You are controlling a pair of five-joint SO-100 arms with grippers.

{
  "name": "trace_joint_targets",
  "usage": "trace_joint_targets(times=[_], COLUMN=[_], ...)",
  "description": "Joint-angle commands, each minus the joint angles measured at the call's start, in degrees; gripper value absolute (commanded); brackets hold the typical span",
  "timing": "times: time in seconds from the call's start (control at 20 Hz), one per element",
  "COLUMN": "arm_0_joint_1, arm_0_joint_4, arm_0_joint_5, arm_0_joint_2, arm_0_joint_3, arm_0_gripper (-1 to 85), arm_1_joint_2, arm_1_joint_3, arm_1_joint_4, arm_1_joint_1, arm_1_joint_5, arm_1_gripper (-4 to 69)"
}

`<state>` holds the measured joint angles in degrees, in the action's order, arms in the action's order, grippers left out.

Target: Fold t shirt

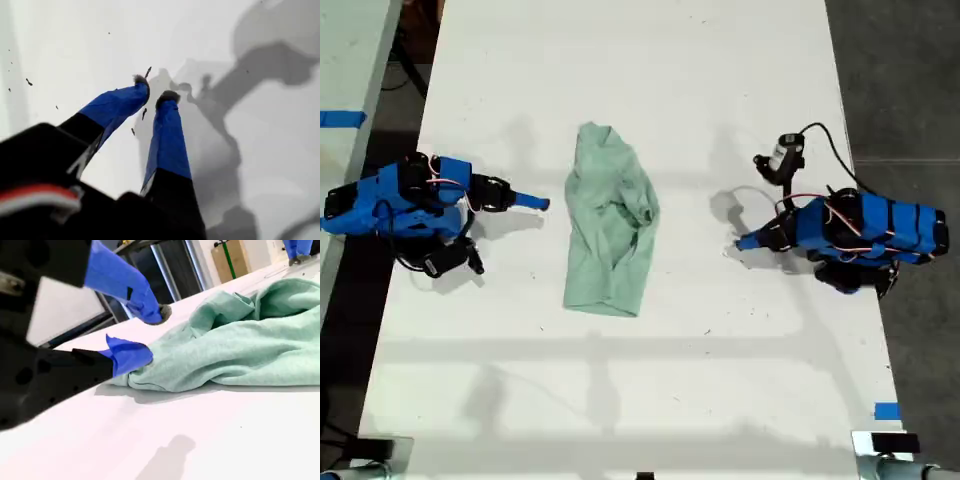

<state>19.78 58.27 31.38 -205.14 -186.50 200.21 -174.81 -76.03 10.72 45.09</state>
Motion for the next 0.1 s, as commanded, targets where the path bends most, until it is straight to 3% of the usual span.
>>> trace_joint_targets(times=[0.0, 0.05], arm_0_joint_1=[0.5, 0.5], arm_0_joint_4=[-0.7, -0.7], arm_0_joint_5=[0.4, 0.4], arm_0_joint_2=[-0.5, -0.5], arm_0_joint_3=[-2.3, -2.3], arm_0_gripper=[8.6, 8.6], arm_1_joint_2=[0.8, 0.8], arm_1_joint_3=[-3.3, -3.3], arm_1_joint_4=[-0.4, -0.4], arm_1_joint_1=[-0.2, -0.2], arm_1_joint_5=[0.7, 0.7], arm_1_gripper=[6.1, 6.1])
